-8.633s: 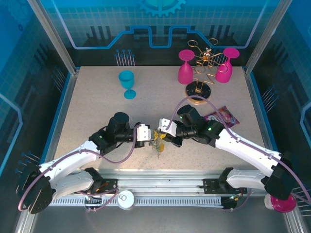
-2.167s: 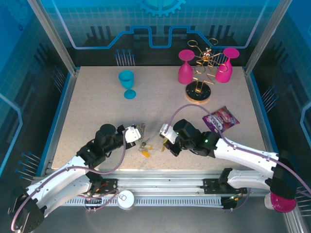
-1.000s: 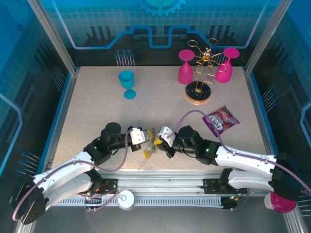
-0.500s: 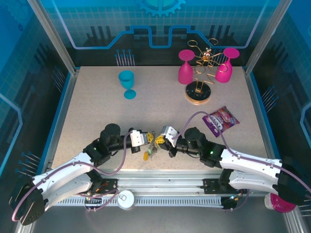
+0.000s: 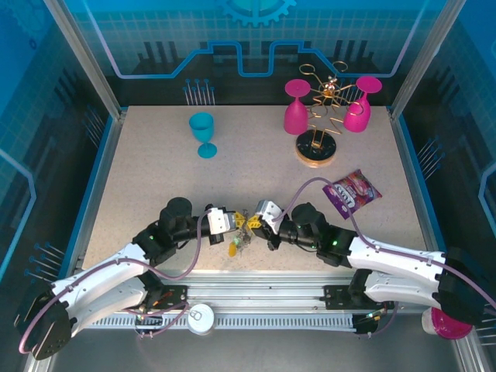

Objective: Put the keys on the keyring

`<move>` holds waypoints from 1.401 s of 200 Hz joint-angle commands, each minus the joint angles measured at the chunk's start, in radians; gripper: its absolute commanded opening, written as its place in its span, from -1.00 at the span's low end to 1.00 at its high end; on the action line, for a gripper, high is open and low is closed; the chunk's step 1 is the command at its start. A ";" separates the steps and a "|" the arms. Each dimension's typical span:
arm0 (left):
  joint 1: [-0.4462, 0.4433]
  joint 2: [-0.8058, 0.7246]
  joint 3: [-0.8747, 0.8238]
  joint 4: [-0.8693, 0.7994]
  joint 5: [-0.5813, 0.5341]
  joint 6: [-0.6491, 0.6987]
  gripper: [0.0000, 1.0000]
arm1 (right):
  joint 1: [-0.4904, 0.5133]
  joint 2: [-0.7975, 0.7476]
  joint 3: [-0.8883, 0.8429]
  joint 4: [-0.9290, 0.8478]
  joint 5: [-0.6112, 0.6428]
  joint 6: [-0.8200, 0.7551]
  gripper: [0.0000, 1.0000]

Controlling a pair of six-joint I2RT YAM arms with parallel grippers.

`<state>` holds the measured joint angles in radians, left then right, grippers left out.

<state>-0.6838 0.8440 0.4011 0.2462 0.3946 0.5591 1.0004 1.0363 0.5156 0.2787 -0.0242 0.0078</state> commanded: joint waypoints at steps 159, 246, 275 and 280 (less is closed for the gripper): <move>-0.010 -0.026 -0.021 0.073 0.015 0.032 -1.00 | -0.022 0.029 0.030 0.079 0.150 0.264 -1.00; -0.010 -0.040 -0.027 0.125 -0.027 0.026 -1.00 | -0.022 0.091 0.052 0.068 0.081 0.313 -1.00; -0.010 -0.053 -0.021 0.133 -0.035 -0.010 -1.00 | -0.027 0.071 0.033 0.043 0.072 0.290 -0.62; -0.011 -0.058 -0.019 0.135 -0.036 -0.018 -1.00 | -0.030 0.064 0.032 0.032 0.068 0.282 -0.55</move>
<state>-0.6838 0.8230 0.3767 0.2977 0.3363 0.5743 0.9947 1.1164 0.5449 0.3180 0.0410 0.2993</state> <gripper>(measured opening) 0.051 0.160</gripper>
